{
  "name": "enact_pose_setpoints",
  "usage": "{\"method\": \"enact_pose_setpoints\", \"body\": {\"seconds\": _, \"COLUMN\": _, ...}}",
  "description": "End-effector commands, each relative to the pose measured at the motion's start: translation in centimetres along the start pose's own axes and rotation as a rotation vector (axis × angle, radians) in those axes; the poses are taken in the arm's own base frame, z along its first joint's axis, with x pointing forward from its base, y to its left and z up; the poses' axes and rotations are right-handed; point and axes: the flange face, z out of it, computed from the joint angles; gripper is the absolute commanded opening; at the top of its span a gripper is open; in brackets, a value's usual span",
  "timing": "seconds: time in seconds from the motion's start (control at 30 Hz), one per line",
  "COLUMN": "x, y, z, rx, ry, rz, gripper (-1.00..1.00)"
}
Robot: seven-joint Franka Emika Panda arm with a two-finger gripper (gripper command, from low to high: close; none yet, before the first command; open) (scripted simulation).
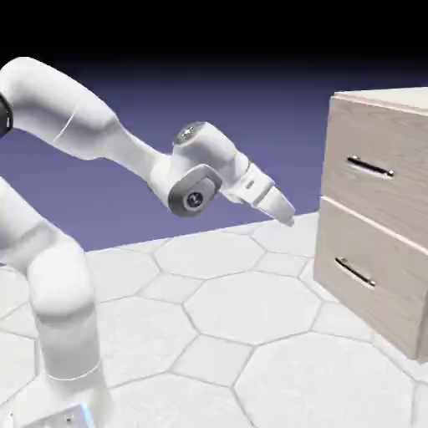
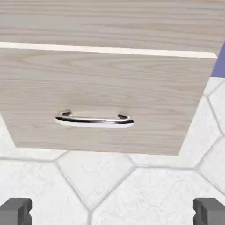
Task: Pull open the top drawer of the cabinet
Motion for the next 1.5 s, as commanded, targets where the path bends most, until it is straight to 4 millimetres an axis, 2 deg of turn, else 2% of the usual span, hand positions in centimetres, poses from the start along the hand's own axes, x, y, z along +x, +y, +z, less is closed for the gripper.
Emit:
{"method": "enact_pose_setpoints", "body": {"seconds": 0.0, "x": 0.7, "y": -0.2, "z": -0.5, "rx": 0.004, "ry": 0.015, "rz": 0.035, "gripper": 1.0}}
{"method": "enact_pose_setpoints", "body": {"seconds": 0.2, "x": 4.4, "y": -1.2, "z": -3.4, "rx": 0.041, "ry": 0.095, "rz": 0.235, "gripper": 1.0}}
{"method": "enact_pose_setpoints", "body": {"seconds": 0.4, "x": 6.9, "y": -2.4, "z": -6.1, "rx": 0.1, "ry": 0.157, "rz": 0.416, "gripper": 1.0}}
{"method": "enact_pose_setpoints", "body": {"seconds": 0.63, "x": 8.4, "y": -4.2, "z": -8.5, "rx": 0.191, "ry": 0.207, "rz": 0.603, "gripper": 1.0}}
{"method": "enact_pose_setpoints", "body": {"seconds": 0.83, "x": 8.9, "y": -6.1, "z": -9.5, "rx": 0.281, "ry": 0.229, "rz": 0.741, "gripper": 1.0}}
{"method": "enact_pose_setpoints", "body": {"seconds": 1.0, "x": 8.8, "y": -7.9, "z": -9.3, "rx": 0.361, "ry": 0.231, "rz": 0.842, "gripper": 1.0}}
{"method": "enact_pose_setpoints", "body": {"seconds": 1.17, "x": 8.4, "y": -9.8, "z": -8.2, "rx": 0.441, "ry": 0.22, "rz": 0.935, "gripper": 1.0}}
{"method": "enact_pose_setpoints", "body": {"seconds": 1.47, "x": 7.4, "y": -12.6, "z": -3.7, "rx": 0.577, "ry": 0.172, "rz": 1.089, "gripper": 1.0}}
